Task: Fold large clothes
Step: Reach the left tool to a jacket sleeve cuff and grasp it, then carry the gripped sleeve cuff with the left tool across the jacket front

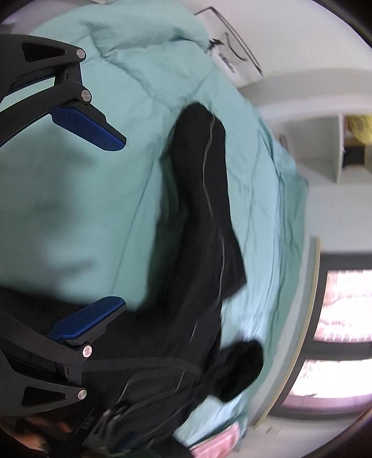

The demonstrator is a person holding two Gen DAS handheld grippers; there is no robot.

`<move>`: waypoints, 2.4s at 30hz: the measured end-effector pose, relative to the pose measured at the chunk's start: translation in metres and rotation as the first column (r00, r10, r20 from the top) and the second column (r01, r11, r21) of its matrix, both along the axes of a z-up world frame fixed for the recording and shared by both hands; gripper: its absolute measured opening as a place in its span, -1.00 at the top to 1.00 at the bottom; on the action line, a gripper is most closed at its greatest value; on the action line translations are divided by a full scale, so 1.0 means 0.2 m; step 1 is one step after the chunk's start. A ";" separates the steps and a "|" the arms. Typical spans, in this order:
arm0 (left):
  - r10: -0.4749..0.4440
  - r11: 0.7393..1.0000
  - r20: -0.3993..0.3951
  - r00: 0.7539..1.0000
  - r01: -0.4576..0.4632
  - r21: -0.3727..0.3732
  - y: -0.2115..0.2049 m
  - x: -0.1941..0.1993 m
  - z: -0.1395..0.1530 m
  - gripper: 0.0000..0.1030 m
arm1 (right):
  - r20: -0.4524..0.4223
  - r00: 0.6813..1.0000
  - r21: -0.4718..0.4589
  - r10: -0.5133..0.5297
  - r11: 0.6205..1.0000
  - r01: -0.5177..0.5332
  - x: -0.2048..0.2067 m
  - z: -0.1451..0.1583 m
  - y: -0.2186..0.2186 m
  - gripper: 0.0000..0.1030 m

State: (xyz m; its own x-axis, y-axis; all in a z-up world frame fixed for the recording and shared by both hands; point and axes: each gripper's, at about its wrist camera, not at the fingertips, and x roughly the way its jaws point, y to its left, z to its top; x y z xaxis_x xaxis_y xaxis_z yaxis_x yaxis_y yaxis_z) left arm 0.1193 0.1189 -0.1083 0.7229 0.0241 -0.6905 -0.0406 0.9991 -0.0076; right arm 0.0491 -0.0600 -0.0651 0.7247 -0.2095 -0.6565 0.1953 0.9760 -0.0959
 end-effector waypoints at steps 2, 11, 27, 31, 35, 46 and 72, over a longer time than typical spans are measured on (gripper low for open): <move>0.040 0.997 0.006 0.999 -0.040 -0.059 0.20 0.12 -0.02 -0.97 | -0.057 0.998 0.020 -0.018 1.000 0.019 0.05 -0.11 -0.03 -0.87; 0.248 0.870 -0.080 0.965 -0.258 -0.420 0.99 0.64 -0.09 -0.97 | -0.068 0.998 0.078 -0.013 0.997 0.018 0.07 -0.20 -0.07 -0.91; 0.323 0.891 0.053 0.945 -0.284 -0.353 1.00 0.75 -0.07 0.64 | -0.083 0.997 0.105 -0.001 0.994 0.009 0.08 -0.21 -0.08 -0.99; 0.439 0.859 -0.009 0.898 -0.423 -0.288 1.11 0.77 -0.05 0.63 | -0.086 0.996 0.109 0.005 0.994 0.005 0.08 -0.21 -0.08 -1.00; 0.440 0.875 -0.158 0.884 -0.462 -0.147 1.09 0.93 -0.31 0.65 | -0.088 0.996 0.108 0.008 0.994 0.002 0.08 -0.22 -0.09 -1.00; 0.072 0.990 0.265 0.962 -0.036 -0.139 0.48 0.60 0.34 0.67 | -0.075 0.997 0.118 0.003 0.993 0.006 0.07 -0.21 -0.10 -1.00; -0.627 0.730 -0.064 0.777 0.556 -0.397 -1.01 0.64 -0.14 -0.21 | -0.070 0.996 0.261 -0.061 0.962 0.077 -0.22 0.20 -0.57 -1.00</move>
